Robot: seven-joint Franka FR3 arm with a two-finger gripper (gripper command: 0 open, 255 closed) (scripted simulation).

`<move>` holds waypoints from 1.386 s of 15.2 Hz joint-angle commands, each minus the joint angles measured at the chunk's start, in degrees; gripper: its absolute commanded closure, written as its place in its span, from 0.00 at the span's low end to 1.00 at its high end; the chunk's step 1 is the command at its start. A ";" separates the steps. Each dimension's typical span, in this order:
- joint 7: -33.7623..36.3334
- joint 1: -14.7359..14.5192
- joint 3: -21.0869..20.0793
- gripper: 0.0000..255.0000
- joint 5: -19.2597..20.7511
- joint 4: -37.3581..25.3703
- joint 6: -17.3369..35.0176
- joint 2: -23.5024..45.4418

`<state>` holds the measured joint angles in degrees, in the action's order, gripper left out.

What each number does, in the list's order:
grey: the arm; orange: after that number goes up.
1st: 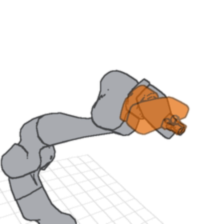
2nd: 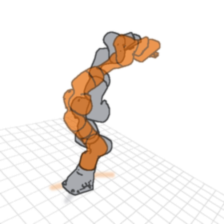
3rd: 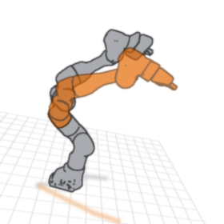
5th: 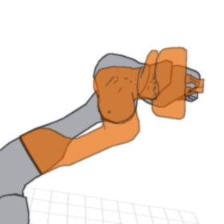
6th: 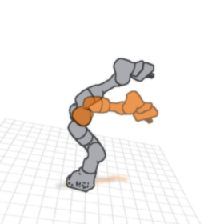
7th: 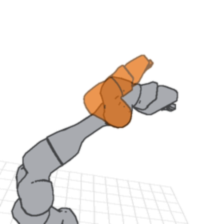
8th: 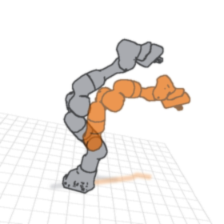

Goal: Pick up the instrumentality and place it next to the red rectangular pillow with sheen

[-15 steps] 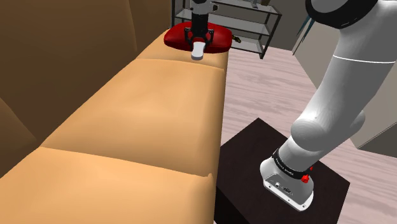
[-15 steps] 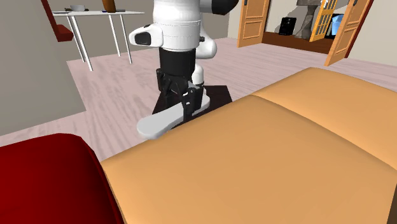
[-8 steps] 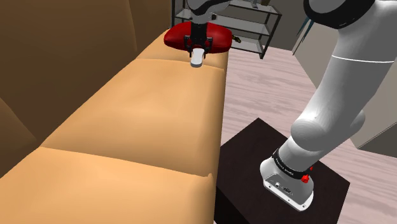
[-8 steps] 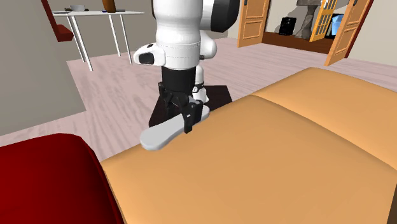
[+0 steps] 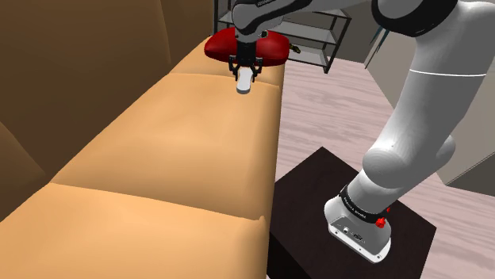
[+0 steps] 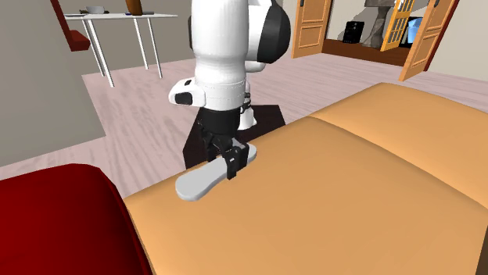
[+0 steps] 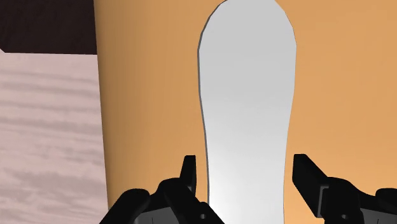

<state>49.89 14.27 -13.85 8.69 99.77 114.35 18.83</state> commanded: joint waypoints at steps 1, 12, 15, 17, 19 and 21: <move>0.24 -0.04 0.06 1.00 0.21 0.89 1.39 0.48; 0.68 -0.13 0.25 1.00 0.71 2.35 4.13 1.81; 0.67 -0.13 0.25 0.00 0.71 2.36 4.13 1.80; 0.67 -0.13 0.25 0.00 0.71 2.36 4.13 1.80; 0.67 -0.13 0.25 0.00 0.71 2.36 4.13 1.80; 0.33 -0.18 0.00 0.00 0.19 0.19 0.74 0.54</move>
<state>50.48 14.04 -13.79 9.07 100.91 116.47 19.80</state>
